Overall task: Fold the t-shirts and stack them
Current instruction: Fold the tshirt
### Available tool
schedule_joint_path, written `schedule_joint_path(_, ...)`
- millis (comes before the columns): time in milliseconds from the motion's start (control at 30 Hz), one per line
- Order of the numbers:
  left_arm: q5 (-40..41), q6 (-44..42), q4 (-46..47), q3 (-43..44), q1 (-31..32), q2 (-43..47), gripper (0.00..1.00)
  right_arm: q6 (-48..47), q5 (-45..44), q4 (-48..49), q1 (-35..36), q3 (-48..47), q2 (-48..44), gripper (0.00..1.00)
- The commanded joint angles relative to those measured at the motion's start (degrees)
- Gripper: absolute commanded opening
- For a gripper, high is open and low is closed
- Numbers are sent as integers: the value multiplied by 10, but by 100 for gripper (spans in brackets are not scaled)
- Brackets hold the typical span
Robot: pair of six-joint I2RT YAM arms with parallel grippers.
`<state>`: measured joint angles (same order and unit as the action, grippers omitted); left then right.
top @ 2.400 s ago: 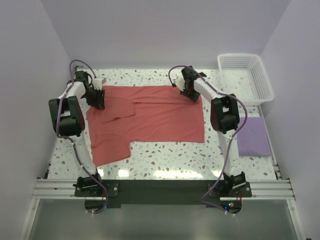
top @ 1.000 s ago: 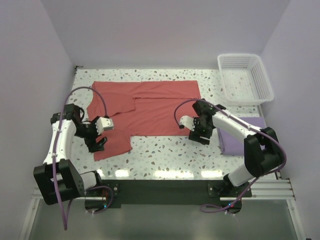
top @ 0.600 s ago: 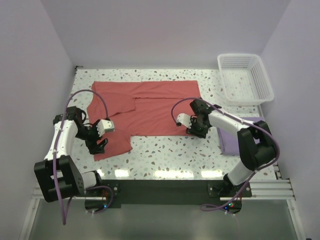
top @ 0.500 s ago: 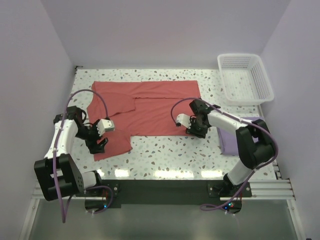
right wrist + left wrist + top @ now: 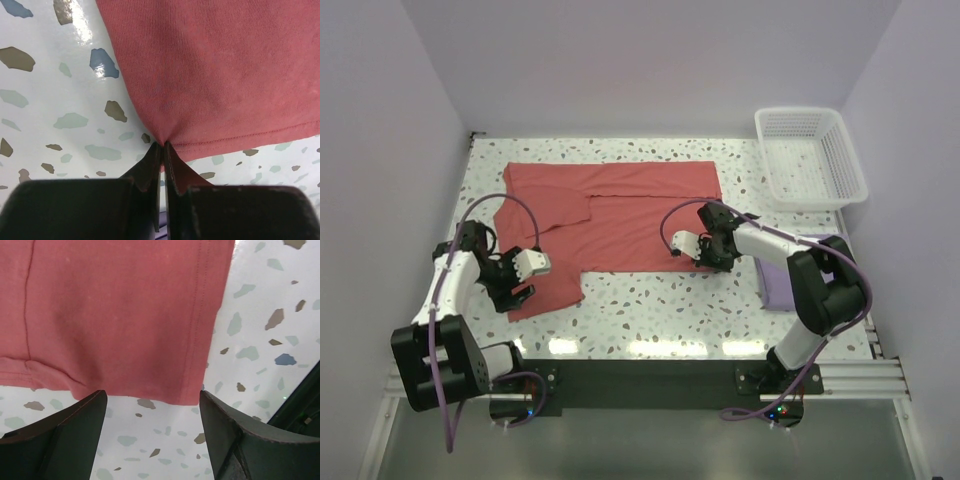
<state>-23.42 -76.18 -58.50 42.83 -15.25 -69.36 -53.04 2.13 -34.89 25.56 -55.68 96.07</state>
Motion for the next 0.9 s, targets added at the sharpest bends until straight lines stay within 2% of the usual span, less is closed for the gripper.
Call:
schedule_joint_path(0,20,-27,67,0,-1,-2,79,-8,8,16,-1,14,21,0)
schedule_joint_path(300,21,-59,127,-21,1,-56,75,-1,11,4,1,-10,38,0)
schedule_joint_path(400,40,-66,159,-53,4,-75,75,-1,12,0,0,-16,43,0)
schedule_joint_path(467,49,-73,166,-73,4,-88,71,-2,10,-3,0,-21,46,0)
schedule_joint_path(600,57,-92,144,-91,3,-86,43,-1,7,-9,0,-25,46,0)
schedule_joint_path(633,56,-96,137,-89,4,-83,33,-1,7,-13,1,-26,44,0)
schedule_joint_path(667,54,-98,117,-87,4,-79,28,0,9,-18,0,-29,41,0)
schedule_joint_path(700,55,-101,103,-78,4,-72,16,0,9,-25,0,-29,39,0)
schedule_joint_path(733,52,-100,89,-71,4,-68,10,1,11,-31,0,-32,37,0)
schedule_joint_path(800,43,-95,43,-43,0,-51,0,-1,10,-49,-1,-36,27,0)
schedule_joint_path(867,36,-94,-4,-23,-5,-39,0,-2,12,-61,-5,-37,18,0)
